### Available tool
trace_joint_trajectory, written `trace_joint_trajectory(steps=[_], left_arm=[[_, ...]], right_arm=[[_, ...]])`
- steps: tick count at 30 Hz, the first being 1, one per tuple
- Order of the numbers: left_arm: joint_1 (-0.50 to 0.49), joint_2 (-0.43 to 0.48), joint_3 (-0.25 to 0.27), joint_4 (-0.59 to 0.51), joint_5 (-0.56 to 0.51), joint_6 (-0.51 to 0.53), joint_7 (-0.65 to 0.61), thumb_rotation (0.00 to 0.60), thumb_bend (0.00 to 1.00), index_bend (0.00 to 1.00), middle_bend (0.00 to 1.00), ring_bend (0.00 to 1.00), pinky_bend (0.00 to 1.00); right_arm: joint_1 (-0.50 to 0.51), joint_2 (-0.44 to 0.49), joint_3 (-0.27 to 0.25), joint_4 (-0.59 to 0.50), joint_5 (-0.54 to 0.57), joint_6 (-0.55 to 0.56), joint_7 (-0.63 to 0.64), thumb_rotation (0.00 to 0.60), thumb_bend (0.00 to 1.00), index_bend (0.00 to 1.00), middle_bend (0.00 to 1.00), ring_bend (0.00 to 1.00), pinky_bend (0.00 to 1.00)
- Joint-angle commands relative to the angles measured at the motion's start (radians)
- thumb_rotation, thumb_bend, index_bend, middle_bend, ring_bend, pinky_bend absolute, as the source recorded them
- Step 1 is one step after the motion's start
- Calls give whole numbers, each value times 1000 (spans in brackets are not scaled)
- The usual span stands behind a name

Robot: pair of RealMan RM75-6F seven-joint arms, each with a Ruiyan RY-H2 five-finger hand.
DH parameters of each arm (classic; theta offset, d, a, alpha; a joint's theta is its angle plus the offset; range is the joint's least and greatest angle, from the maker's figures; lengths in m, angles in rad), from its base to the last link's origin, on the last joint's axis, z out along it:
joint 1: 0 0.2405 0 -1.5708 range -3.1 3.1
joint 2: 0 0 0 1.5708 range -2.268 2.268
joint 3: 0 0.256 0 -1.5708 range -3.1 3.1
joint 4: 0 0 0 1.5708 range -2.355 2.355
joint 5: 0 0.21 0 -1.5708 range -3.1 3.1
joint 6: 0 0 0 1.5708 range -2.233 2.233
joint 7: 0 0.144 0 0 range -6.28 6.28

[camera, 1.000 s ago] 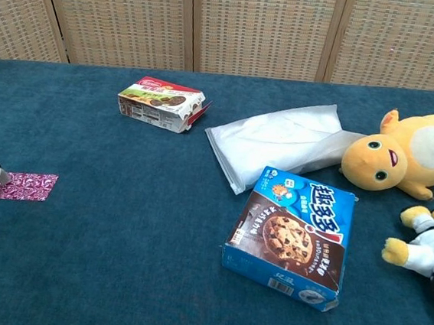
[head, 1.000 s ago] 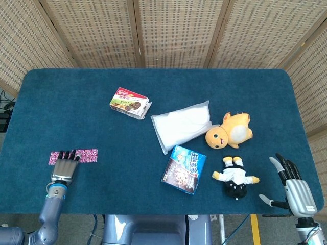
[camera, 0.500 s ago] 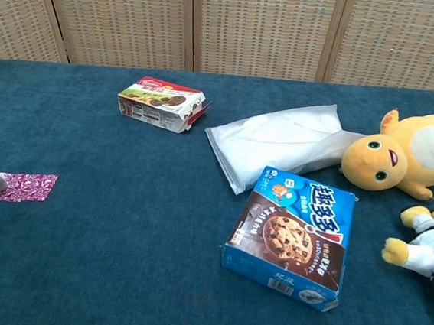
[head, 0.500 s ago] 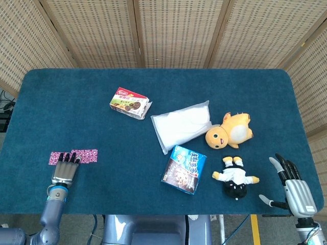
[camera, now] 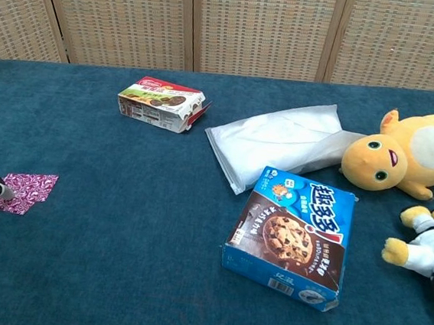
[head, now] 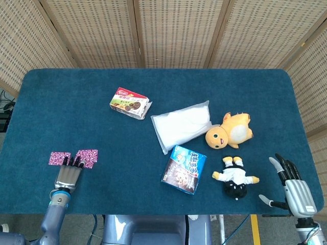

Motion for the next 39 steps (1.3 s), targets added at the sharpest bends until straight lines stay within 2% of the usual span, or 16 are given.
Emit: trace_joint_trajectory(steps=[1, 13, 22, 31, 33, 36, 39], left_arm=[[2, 1, 4, -9, 4, 6, 1, 600, 924, 98, 0, 0, 0], [17, -1, 28, -70, 21, 33, 3, 600, 920, 98, 0, 0, 0], [40, -5, 48, -158, 37, 84, 1, 600, 915, 98, 0, 0, 0], [50, 69, 31, -220, 84, 96, -62, 600, 899, 98, 0, 0, 0], [51, 98, 12, -236, 96, 96, -94, 600, 872, 98, 0, 0, 0], [59, 146, -15, -252, 132, 80, -171, 600, 746, 98, 0, 0, 0], [66, 170, -40, -238, 176, 76, -232, 600, 491, 98, 0, 0, 0]], right_arm=[[0, 0, 0, 0, 0, 0, 0, 600, 105, 43, 0, 0, 0], [0, 1, 0, -2, -1, 2, 0, 600, 106, 42, 0, 0, 0], [-1, 0, 0, -2, -3, 4, -4, 600, 105, 43, 0, 0, 0], [-1, -1, 2, -1, -4, 8, -2, 600, 105, 43, 0, 0, 0], [-1, -1, 2, -1, -3, 8, 1, 600, 105, 43, 0, 0, 0], [-1, 0, 2, 0, -1, 6, 4, 600, 105, 42, 0, 0, 0], [-1, -1, 0, 0, -4, 4, -1, 600, 105, 43, 0, 0, 0]])
